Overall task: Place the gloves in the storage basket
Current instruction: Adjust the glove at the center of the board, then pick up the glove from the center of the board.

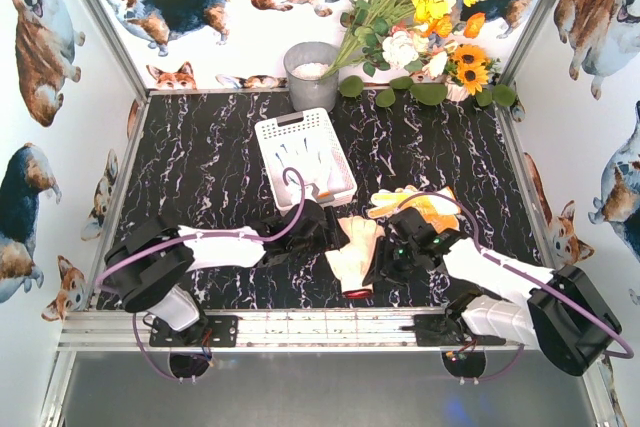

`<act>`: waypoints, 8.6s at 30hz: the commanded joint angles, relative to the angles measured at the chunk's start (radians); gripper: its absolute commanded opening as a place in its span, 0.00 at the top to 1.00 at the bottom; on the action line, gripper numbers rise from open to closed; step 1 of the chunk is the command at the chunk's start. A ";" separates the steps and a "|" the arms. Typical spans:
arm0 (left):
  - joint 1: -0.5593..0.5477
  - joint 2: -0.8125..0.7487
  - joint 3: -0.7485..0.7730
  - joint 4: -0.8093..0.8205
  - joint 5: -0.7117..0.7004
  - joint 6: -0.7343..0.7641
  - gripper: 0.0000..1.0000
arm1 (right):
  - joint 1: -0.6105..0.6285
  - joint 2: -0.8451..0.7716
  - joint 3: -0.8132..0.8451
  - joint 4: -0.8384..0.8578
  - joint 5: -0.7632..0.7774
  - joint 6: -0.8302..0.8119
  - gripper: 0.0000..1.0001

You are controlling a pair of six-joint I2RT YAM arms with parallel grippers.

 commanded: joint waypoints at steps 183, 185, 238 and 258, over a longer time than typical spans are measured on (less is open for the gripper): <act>0.031 -0.591 -0.313 0.049 -0.008 -0.245 1.00 | 0.778 0.257 0.519 -0.098 1.030 0.152 0.32; 0.032 -0.582 -0.313 0.064 -0.003 -0.255 1.00 | 0.801 0.283 0.542 -0.105 1.073 0.167 0.30; -0.003 -0.616 -0.356 0.166 -0.152 -0.401 1.00 | 0.885 0.451 0.545 -0.102 1.391 0.274 0.30; -0.004 -0.638 -0.356 0.183 -0.153 -0.422 1.00 | 0.875 0.525 0.527 -0.061 1.460 0.259 0.59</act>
